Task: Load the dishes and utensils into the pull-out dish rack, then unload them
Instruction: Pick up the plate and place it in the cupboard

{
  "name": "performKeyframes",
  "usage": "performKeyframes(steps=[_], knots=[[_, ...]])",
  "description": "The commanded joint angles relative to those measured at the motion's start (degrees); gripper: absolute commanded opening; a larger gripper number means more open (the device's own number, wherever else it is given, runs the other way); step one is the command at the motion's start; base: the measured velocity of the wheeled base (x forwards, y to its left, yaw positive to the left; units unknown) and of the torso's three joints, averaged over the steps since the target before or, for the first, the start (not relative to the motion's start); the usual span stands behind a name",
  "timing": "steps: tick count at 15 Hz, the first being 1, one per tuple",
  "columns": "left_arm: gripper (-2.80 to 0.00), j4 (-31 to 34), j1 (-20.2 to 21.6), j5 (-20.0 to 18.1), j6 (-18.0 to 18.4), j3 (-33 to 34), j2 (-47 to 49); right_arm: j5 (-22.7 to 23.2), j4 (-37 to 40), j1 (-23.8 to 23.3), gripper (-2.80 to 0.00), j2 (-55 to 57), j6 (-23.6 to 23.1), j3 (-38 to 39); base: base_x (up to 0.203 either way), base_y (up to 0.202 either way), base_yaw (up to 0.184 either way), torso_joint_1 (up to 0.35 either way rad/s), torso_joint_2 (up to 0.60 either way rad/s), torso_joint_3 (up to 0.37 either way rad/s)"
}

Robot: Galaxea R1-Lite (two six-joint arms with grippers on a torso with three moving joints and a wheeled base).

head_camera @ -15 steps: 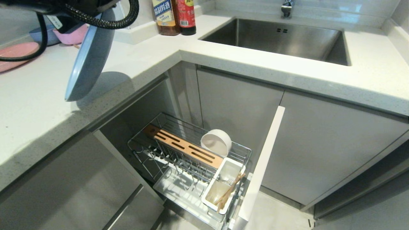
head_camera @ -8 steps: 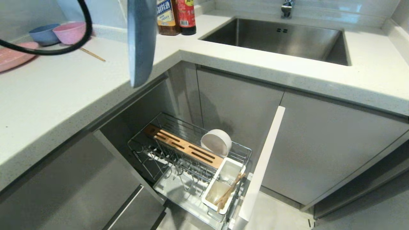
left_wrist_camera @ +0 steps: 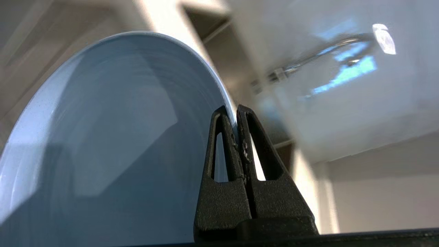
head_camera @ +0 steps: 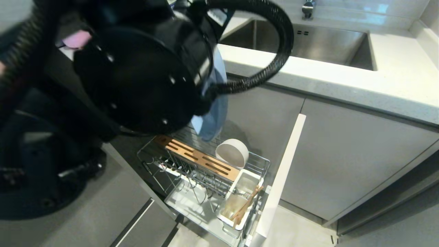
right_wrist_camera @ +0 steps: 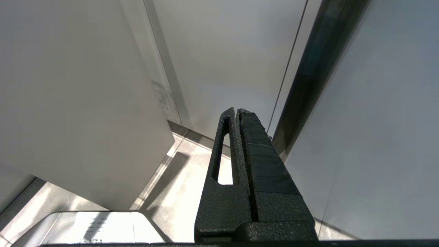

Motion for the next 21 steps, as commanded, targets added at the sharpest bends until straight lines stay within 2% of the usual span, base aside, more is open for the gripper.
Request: performKeyframes(steps=[1, 4, 7, 8, 11, 12, 13, 21], knots=[[-2.80, -0.3, -0.1, 2.1, -5.0, 4.6, 0.6, 0.0, 0.0, 0.0, -2.80, 0.0, 0.0, 0.1, 0.000, 0.000, 0.000, 0.000, 0.00, 0.000], [-2.80, 2.4, 0.0, 5.4, -15.4, 8.3, 1.7, 0.0, 0.0, 0.0, -2.80, 0.0, 0.0, 0.0, 0.000, 0.000, 0.000, 0.000, 0.00, 0.000], [-2.80, 10.1, 1.0, 6.9, -26.7, 9.8, 3.3, 0.0, 0.0, 0.0, -2.80, 0.0, 0.0, 0.1, 0.000, 0.000, 0.000, 0.000, 0.00, 0.000], [-2.80, 13.4, 1.2, 7.2, -30.4, 10.1, 3.8, 0.0, 0.0, 0.0, -2.80, 0.0, 0.0, 0.1, 0.000, 0.000, 0.000, 0.000, 0.00, 0.000], [-2.80, 30.8, 2.0, 7.6, -46.9, 10.0, 4.7, 0.0, 0.0, 0.0, -2.80, 0.0, 0.0, 0.1, 0.000, 0.000, 0.000, 0.000, 0.00, 0.000], [-2.80, 34.6, 3.3, 7.5, -50.4, 9.8, 4.8, 0.0, 0.0, 0.0, -2.80, 0.0, 0.0, 0.1, 0.000, 0.000, 0.000, 0.000, 0.00, 0.000], [-2.80, 34.6, 4.2, 7.5, -51.1, 9.7, 4.8, 0.0, 0.0, 0.0, -2.80, 0.0, 0.0, 0.1, 0.000, 0.000, 0.000, 0.000, 0.00, 0.000], [-2.80, 21.8, 11.6, 7.5, -51.9, 11.8, 7.0, 0.0, 0.0, 0.0, -2.80, 0.0, 0.0, 0.1, 0.000, 0.000, 0.000, 0.000, 0.00, 0.000]])
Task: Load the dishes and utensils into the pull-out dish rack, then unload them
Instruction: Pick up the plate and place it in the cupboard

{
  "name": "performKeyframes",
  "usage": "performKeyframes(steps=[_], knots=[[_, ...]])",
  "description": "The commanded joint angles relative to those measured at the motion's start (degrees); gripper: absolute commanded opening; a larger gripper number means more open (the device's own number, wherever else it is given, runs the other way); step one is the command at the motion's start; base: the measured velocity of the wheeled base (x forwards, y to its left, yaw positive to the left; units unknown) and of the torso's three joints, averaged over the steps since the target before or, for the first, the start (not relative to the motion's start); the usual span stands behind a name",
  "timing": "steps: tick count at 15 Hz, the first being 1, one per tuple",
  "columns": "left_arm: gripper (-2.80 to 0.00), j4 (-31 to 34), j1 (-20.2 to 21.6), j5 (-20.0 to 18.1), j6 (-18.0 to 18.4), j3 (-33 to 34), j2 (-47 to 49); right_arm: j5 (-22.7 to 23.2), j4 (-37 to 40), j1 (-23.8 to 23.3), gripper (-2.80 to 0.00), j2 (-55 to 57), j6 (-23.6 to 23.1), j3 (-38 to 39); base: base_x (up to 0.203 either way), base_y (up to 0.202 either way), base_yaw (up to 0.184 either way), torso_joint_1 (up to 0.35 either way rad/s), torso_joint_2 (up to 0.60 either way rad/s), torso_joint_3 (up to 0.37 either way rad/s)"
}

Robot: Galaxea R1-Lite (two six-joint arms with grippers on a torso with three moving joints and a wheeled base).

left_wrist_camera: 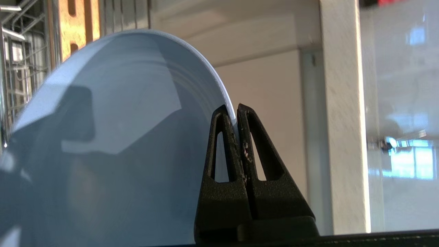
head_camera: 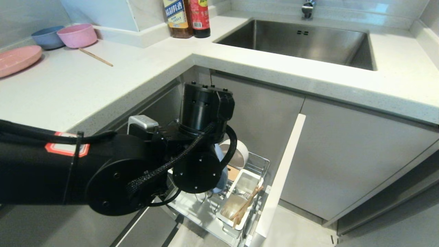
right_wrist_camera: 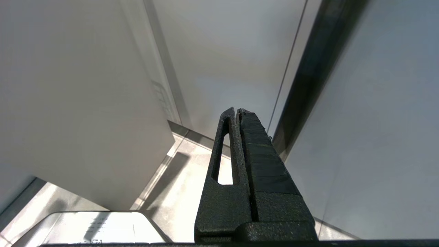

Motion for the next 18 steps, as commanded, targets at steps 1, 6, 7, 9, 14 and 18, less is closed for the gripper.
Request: performKeyframes(steps=[1, 6, 7, 9, 14, 18], knots=[[-2.80, -1.1, 1.1, 0.3, -0.5, 0.0, 1.2, 0.0, 0.0, 0.0, -2.80, 0.0, 0.0, 0.1, 0.000, 0.000, 0.000, 0.000, 0.00, 0.000], [-2.80, -6.4, 3.3, -0.3, -0.5, -0.2, 4.0, 0.0, 0.0, 0.0, -2.80, 0.0, 0.0, 0.1, 0.000, 0.000, 0.000, 0.000, 0.00, 0.000], [-2.80, -7.4, 3.5, -0.6, -0.5, -0.3, 4.5, 0.0, 0.0, 0.0, -2.80, 0.0, 0.0, 0.1, 0.000, 0.000, 0.000, 0.000, 0.00, 0.000], [-2.80, -7.7, 3.9, -0.6, -0.7, -0.3, 5.1, 0.0, 0.0, 0.0, -2.80, 0.0, 0.0, 0.1, 0.000, 0.000, 0.000, 0.000, 0.00, 0.000], [-2.80, -10.5, 4.9, -0.5, -1.0, 0.2, 6.4, 0.0, 0.0, 0.0, -2.80, 0.0, 0.0, 0.1, 0.000, 0.000, 0.000, 0.000, 0.00, 0.000], [-2.80, -10.1, 5.6, -0.4, -2.7, 1.3, 7.0, 0.0, 0.0, 0.0, -2.80, 0.0, 0.0, 0.1, 0.000, 0.000, 0.000, 0.000, 0.00, 0.000]])
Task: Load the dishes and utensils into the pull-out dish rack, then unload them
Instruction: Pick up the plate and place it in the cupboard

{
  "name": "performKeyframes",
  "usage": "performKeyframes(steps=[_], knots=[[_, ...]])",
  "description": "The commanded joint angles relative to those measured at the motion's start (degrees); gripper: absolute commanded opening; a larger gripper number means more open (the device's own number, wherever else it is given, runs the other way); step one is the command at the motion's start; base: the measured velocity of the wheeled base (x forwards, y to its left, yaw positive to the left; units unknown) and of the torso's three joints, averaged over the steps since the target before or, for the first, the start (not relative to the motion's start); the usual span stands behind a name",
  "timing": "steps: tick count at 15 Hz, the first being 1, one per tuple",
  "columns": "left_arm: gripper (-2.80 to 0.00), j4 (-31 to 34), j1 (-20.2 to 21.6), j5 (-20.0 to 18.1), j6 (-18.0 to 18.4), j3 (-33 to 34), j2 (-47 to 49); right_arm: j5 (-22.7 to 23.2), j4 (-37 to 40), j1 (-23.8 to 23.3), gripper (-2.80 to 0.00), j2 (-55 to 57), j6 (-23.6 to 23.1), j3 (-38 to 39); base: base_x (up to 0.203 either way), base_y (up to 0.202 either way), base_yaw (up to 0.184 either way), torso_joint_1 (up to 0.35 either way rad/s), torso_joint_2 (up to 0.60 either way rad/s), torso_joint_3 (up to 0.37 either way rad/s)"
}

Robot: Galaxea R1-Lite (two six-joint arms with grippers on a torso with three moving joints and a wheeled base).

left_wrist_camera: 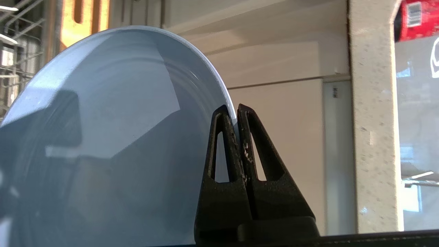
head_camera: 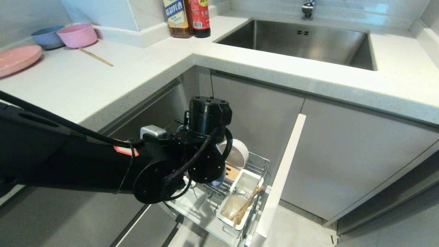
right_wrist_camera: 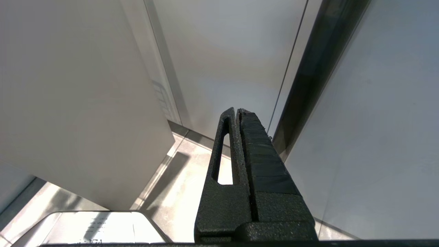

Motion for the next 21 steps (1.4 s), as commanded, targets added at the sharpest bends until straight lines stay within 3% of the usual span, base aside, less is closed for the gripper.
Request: performKeyframes(steps=[1, 21], knots=[[-2.80, 0.0, 0.2, 0.4, -0.9, 0.5, 0.4, 0.0, 0.0, 0.0, -2.80, 0.0, 0.0, 0.1, 0.000, 0.000, 0.000, 0.000, 0.00, 0.000], [-2.80, 0.2, 2.5, 1.3, -1.9, 3.5, 4.3, 0.0, 0.0, 0.0, -2.80, 0.0, 0.0, 0.1, 0.000, 0.000, 0.000, 0.000, 0.00, 0.000]])
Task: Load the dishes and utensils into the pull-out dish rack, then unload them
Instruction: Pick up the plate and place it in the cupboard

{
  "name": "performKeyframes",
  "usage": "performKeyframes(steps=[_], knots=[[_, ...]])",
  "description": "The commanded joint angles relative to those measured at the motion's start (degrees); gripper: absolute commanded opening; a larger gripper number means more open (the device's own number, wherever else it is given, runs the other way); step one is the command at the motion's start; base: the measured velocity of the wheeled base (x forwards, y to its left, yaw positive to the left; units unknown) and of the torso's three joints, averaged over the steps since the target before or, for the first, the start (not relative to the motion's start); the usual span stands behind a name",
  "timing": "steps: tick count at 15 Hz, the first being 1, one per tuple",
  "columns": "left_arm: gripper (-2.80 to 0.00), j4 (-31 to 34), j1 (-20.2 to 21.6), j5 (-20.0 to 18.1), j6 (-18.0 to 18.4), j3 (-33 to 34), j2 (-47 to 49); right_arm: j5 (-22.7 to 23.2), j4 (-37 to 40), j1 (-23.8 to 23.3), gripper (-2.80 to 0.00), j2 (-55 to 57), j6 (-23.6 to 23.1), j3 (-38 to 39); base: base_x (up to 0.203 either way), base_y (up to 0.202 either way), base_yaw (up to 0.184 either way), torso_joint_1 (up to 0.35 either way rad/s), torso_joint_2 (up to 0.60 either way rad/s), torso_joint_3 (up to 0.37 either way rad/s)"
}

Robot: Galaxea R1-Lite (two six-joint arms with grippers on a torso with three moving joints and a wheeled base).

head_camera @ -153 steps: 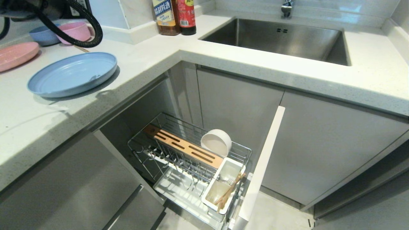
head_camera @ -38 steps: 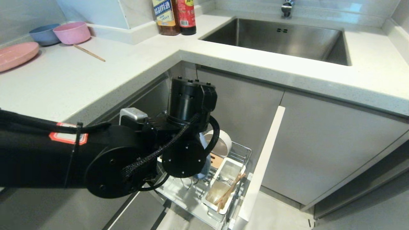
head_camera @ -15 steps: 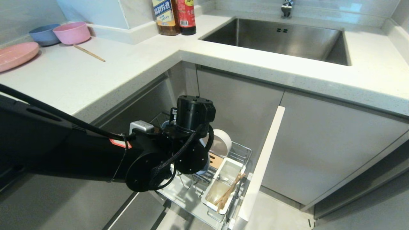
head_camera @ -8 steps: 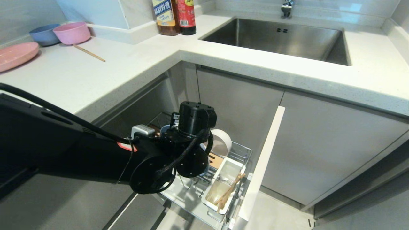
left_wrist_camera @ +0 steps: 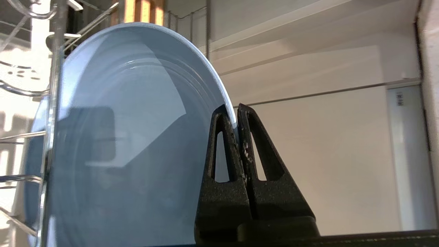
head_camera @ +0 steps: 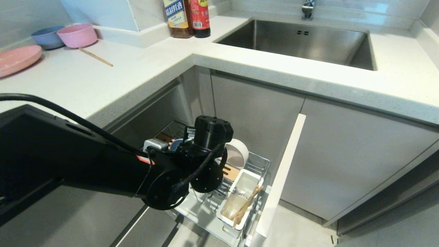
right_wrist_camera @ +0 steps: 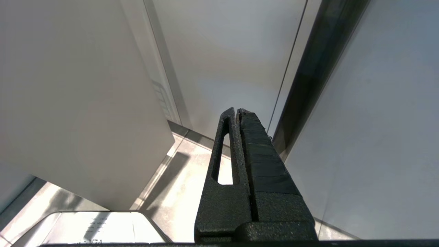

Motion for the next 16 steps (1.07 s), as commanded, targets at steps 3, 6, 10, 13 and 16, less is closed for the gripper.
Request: performKeyframes(steps=[3, 6, 10, 13, 16], knots=[[-2.80, 1.6, 0.0, 0.3, -1.8, 0.3, 0.4, 0.0, 0.0, 0.0, -2.80, 0.0, 0.0, 0.1, 0.000, 0.000, 0.000, 0.000, 0.00, 0.000], [-2.80, 3.5, 0.0, 0.1, -2.8, 0.2, 0.2, 0.0, 0.0, 0.0, -2.80, 0.0, 0.0, 0.1, 0.000, 0.000, 0.000, 0.000, 0.00, 0.000], [0.00, 3.6, -0.1, 0.3, -2.6, 0.2, -0.1, 0.0, 0.0, 0.0, -2.80, 0.0, 0.0, 0.1, 0.000, 0.000, 0.000, 0.000, 0.00, 0.000], [0.00, 5.5, -0.5, 0.4, -2.6, 0.0, -0.8, 0.0, 0.0, 0.0, -2.80, 0.0, 0.0, 0.1, 0.000, 0.000, 0.000, 0.000, 0.00, 0.000], [0.00, 8.1, -1.7, 0.3, -2.7, 0.0, -2.9, 0.0, 0.0, 0.0, -2.80, 0.0, 0.0, 0.1, 0.000, 0.000, 0.000, 0.000, 0.00, 0.000]])
